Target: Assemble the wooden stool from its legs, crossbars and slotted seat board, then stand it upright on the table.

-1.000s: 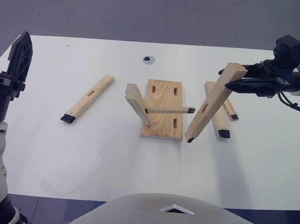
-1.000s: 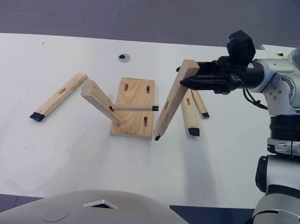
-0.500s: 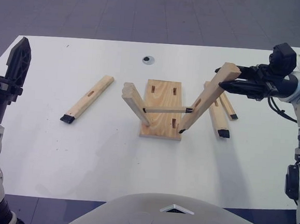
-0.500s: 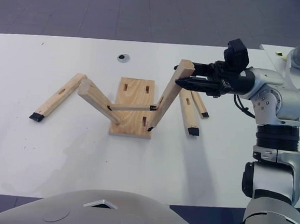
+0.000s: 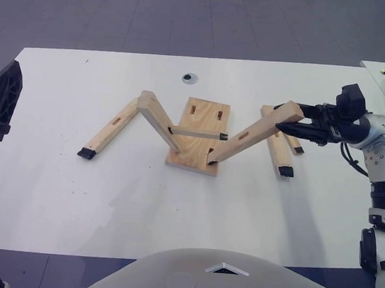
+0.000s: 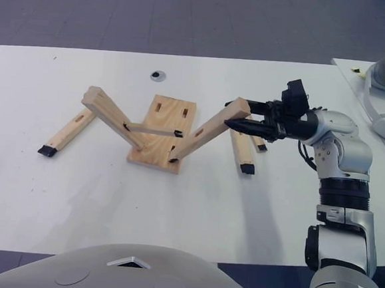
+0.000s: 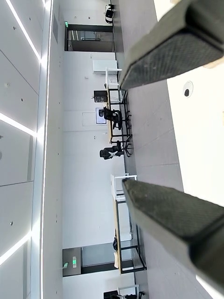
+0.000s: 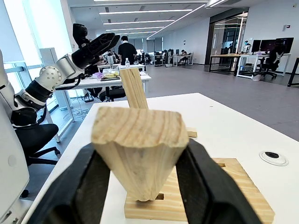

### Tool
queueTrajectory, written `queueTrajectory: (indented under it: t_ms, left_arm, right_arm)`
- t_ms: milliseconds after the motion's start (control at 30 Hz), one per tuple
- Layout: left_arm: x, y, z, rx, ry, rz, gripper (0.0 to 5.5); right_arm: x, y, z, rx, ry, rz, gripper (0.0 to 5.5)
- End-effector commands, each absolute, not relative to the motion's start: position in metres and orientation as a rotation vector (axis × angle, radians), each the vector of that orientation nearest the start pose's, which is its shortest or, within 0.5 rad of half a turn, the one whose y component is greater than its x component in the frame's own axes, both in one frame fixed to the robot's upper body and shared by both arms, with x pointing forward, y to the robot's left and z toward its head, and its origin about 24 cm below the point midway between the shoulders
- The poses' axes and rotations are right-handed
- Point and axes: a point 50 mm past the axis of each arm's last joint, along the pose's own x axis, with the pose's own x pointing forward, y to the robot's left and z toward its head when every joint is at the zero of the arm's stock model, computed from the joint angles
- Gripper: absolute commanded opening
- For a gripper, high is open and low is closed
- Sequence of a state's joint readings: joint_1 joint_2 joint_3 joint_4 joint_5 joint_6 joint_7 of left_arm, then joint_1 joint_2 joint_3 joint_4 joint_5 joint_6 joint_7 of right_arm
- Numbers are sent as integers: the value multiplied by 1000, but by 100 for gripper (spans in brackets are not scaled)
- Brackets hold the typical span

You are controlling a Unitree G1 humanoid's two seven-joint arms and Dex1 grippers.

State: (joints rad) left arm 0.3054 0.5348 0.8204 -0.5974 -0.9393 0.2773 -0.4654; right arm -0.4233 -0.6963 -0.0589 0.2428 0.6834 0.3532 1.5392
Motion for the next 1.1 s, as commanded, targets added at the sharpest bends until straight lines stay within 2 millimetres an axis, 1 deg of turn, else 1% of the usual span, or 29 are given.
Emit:
queueTrajectory:
  t_ms: [33, 267, 400, 533, 767, 1000, 1100]
  left_arm:
    - [150, 292, 210, 11, -403, -201, 349]
    - [155, 279, 211, 6, -409, -194, 349]
    - [156, 270, 213, -2, -415, -183, 349]
    - [158, 262, 215, -7, -420, -176, 349]
    - [156, 255, 215, -13, -426, -136, 349]
    - [147, 262, 205, -28, -419, -105, 349]
    - [143, 264, 201, -33, -415, -93, 349]
  right_arm:
    - [286, -228, 152, 45, 42, 1446, 202]
    - [289, -208, 176, -26, -63, 1514, 202]
    - [286, -200, 179, -63, -63, 1542, 202]
    - [286, -204, 176, -61, -15, 1534, 202]
    - [285, -209, 178, -61, 67, 1503, 202]
    - [286, -207, 171, -129, 131, 1485, 202]
    - [289, -210, 171, -144, 148, 1463, 202]
